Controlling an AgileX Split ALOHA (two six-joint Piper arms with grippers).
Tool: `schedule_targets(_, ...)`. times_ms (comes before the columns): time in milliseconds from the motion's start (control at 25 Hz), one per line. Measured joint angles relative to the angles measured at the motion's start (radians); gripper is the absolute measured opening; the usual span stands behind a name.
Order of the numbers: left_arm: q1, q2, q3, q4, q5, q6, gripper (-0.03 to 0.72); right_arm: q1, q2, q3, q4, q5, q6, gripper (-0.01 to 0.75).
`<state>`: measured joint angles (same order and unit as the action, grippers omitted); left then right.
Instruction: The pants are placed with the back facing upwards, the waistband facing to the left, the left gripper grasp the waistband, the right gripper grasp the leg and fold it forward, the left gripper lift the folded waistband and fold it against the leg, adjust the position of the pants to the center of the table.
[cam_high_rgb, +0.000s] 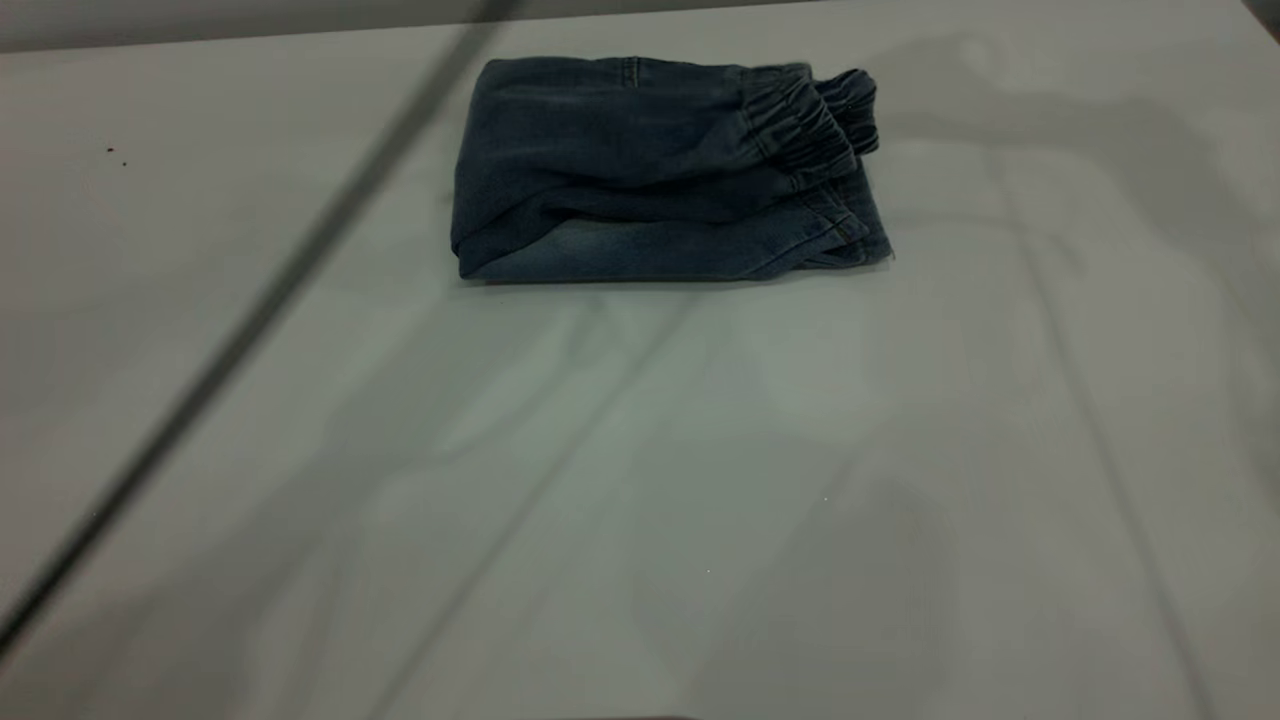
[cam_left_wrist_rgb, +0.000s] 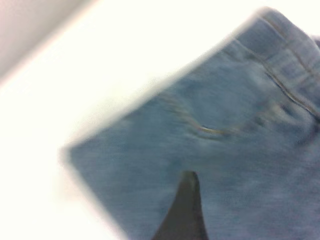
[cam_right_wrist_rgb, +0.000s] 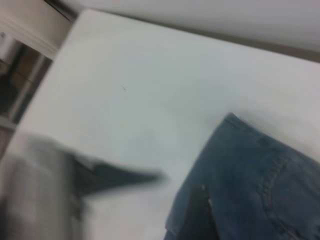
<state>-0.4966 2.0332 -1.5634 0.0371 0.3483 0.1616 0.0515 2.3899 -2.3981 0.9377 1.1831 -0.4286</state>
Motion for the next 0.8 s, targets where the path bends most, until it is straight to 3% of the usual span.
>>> schedule_targets(200,0.114,-0.156,0.000,0.056,0.047,-0.038,0.589,0.084,0.010,0.000,-0.176,-0.015,0.086,0.475)
schedule_targets(400,0.205,-0.269,0.000,0.061,0.102,-0.094,0.589,0.270,0.086,-0.002,-0.568,-0.052,0.354,0.475)
schedule_targets(560,0.212,-0.296,0.000,0.066,0.139,-0.103,0.589,0.410,0.163,-0.002,-0.854,-0.092,0.544,0.475)
schedule_targets(800,0.212,-0.296,0.000,0.074,0.169,-0.106,0.587,0.480,0.265,-0.002,-0.978,-0.085,0.647,0.475)
